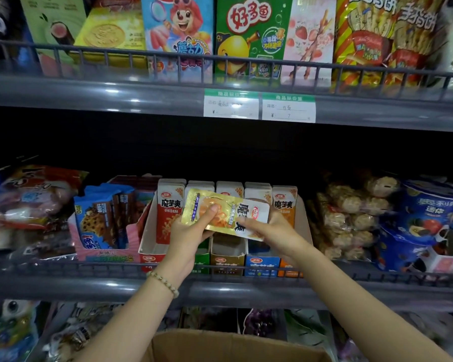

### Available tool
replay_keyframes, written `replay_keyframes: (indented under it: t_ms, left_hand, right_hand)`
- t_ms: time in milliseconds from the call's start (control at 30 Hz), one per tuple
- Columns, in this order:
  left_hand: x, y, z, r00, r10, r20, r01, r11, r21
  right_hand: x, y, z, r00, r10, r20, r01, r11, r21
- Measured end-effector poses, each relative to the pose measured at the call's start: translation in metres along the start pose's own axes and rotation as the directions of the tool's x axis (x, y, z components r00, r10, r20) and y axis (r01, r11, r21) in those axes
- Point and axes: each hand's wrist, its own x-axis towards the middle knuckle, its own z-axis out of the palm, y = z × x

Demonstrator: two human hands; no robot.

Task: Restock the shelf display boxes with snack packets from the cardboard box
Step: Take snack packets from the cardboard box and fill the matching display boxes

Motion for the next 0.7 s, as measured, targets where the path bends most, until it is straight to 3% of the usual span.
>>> replay_keyframes:
  t_ms: [67,167,267,333,433,567,700]
  left_hand:
    - [0.0,0.0,0.001,0.998,0.05,0.024,-0.051,0.997,0.052]
    - [0.004,0.0,-0.008,0.971,0.207,0.12,-0.234,0.926,0.297]
    - [0.014,-0.007,-0.025,0.947,0.196,0.254,-0.319,0.675,0.665]
    - [0.014,-0.012,-0.031,0.935,0.097,0.341,-0.334,0.559,0.758]
    - [0.013,-0.015,-0.034,0.902,0.013,0.431,-0.387,0.466,0.795]
    - [0.014,-0.014,-0.037,0.897,0.02,0.441,-0.403,0.443,0.8]
    - [0.014,-0.014,-0.039,0.894,0.02,0.448,-0.406,0.458,0.791]
  right_hand:
    - [0.0,-0.003,0.003,0.998,0.017,-0.059,-0.014,0.998,0.054]
    - [0.011,-0.013,-0.007,0.961,-0.077,-0.266,0.105,0.99,0.093]
    - [0.024,-0.025,-0.026,0.925,-0.175,-0.338,0.217,0.972,0.088]
    - [0.032,-0.03,-0.03,0.922,-0.199,-0.331,0.22,0.975,0.028]
    - [0.05,-0.032,-0.02,0.926,-0.213,-0.313,0.203,0.977,-0.065]
    - [0.074,-0.026,-0.002,0.939,-0.262,-0.222,0.214,0.952,-0.22]
    - [0.091,-0.013,0.001,0.947,-0.32,-0.014,0.266,0.81,-0.523]
